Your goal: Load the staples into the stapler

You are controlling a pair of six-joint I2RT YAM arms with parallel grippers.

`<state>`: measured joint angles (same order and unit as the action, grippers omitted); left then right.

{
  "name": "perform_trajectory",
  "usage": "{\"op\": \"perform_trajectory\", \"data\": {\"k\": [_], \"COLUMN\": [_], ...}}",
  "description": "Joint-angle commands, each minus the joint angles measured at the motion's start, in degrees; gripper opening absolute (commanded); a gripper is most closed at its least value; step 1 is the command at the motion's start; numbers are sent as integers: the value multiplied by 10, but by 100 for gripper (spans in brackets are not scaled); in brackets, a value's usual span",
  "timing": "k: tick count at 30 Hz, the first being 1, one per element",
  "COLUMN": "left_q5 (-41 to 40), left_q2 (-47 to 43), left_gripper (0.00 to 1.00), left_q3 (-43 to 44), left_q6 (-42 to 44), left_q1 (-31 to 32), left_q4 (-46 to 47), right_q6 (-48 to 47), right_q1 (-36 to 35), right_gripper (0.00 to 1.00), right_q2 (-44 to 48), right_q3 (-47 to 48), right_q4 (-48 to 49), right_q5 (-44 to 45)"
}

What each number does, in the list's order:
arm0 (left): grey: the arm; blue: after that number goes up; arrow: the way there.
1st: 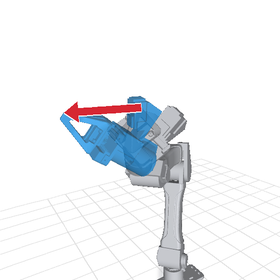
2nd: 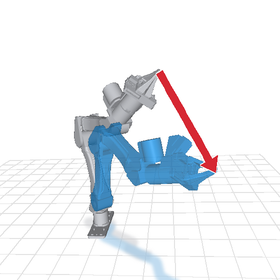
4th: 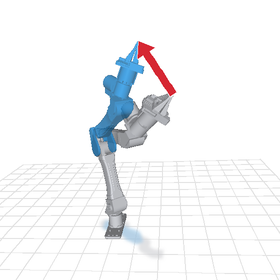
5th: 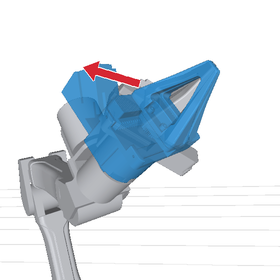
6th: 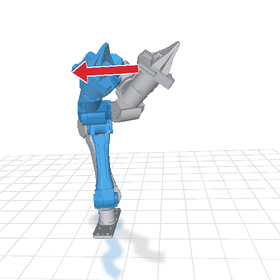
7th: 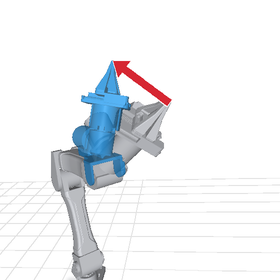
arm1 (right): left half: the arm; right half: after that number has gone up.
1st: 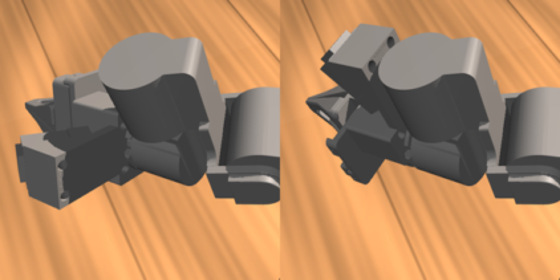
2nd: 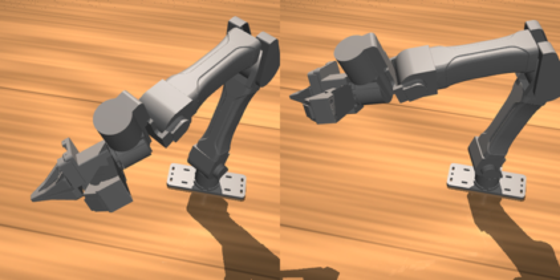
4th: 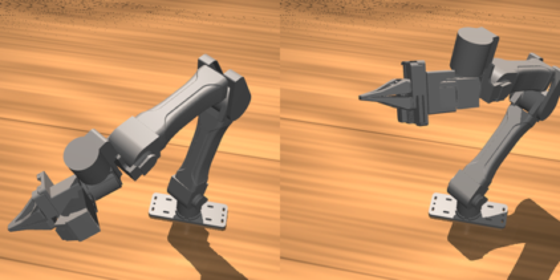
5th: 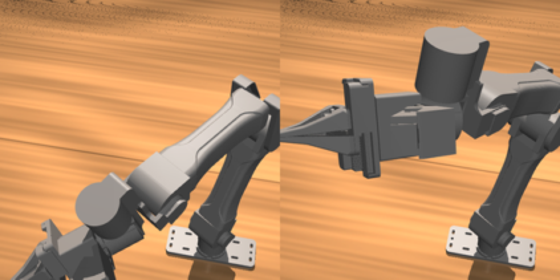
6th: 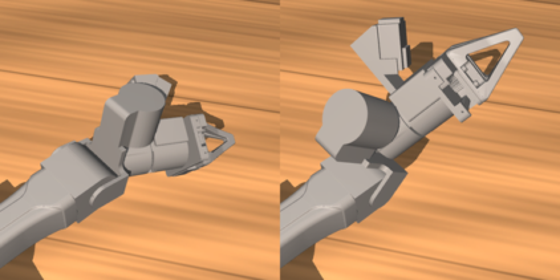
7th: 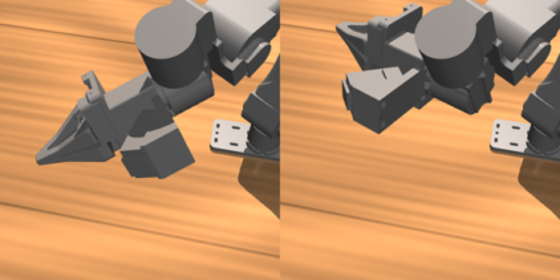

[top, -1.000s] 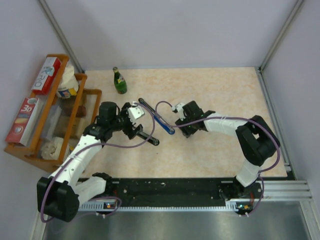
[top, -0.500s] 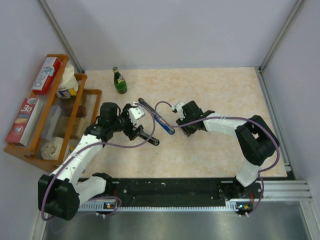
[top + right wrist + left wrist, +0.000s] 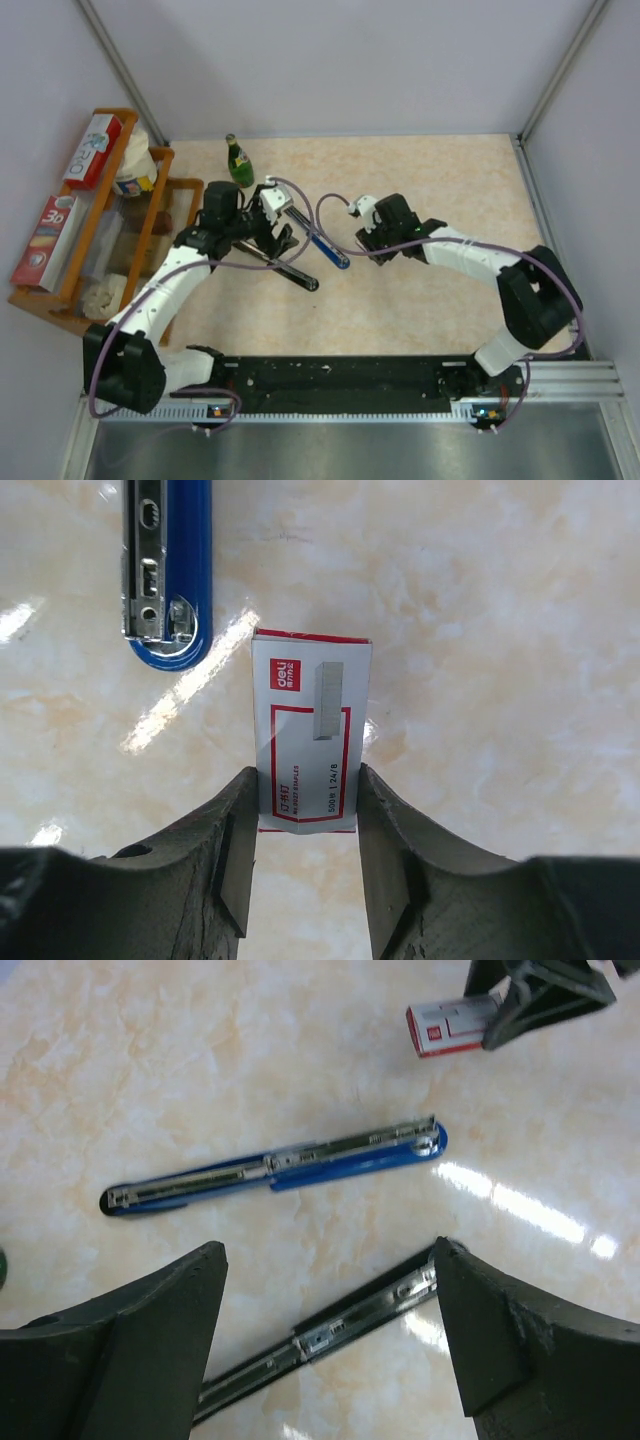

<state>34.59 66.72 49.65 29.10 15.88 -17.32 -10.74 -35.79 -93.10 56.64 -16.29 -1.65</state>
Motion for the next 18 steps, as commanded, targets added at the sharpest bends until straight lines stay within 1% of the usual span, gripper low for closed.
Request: {"op": "perform_trajectory", "data": {"k": [1, 8, 10, 12, 18], "left_q5": [60, 170, 195, 200, 190], "left_q2": [80, 269, 308, 329, 344], "left_gripper": [88, 82, 80, 80, 81], "left_q3": [103, 271, 303, 315, 317], "left_q6": [-115, -304, -344, -364, -377], "left_q1": [-1, -1, 5, 16, 59], "left_q4": [55, 54, 57, 67, 78], "right_q6": [-37, -96, -103, -105, -112], "right_q1": [17, 27, 28, 30, 39], "right_gripper": [40, 40, 40, 40, 40], "right_q2": [101, 222, 247, 262, 293], "right_q3": [-13, -65, -81, -93, -113], "right_q4": [6, -4, -3, -3, 10], "right_q5": [-41, -63, -69, -71, -114]}}
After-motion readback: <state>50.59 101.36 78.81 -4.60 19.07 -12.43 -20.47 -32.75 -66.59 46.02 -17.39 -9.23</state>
